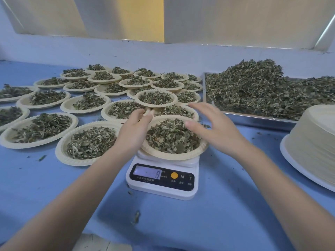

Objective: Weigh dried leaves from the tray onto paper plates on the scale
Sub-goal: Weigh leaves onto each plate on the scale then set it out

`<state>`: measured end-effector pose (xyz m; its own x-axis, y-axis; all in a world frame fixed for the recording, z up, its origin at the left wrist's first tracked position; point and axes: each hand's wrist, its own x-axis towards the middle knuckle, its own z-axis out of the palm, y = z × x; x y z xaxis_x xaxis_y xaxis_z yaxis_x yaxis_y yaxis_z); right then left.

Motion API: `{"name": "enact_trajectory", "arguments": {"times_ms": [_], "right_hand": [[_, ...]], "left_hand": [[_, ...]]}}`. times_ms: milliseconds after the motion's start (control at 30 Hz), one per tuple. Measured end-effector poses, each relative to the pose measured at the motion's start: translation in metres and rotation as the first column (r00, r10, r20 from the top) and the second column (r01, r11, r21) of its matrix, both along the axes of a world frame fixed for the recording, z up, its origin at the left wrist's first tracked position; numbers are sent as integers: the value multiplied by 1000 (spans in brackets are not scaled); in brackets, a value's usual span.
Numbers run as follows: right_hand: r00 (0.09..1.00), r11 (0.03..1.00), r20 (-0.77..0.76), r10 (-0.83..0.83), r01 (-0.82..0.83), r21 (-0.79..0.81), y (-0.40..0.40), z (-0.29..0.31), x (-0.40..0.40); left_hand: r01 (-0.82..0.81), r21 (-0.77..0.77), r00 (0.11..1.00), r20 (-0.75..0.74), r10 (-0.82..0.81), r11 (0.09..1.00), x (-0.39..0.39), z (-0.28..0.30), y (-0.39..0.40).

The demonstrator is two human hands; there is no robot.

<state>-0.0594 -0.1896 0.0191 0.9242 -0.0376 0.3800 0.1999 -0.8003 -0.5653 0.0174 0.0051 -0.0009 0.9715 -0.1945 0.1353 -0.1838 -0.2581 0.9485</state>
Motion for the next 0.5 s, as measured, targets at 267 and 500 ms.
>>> {"name": "enact_trajectory", "arguments": {"times_ms": [267, 500], "right_hand": [[974, 821, -225, 24, -148, -552, 44, 37, 29], [992, 943, -81, 99, -119, -312, 39, 53, 33]], "left_hand": [[-146, -98, 989, 20, 148, 985, 4, 4, 6], [-184, -149, 982, 25, 189, 972, 5, 1, 12]]}}
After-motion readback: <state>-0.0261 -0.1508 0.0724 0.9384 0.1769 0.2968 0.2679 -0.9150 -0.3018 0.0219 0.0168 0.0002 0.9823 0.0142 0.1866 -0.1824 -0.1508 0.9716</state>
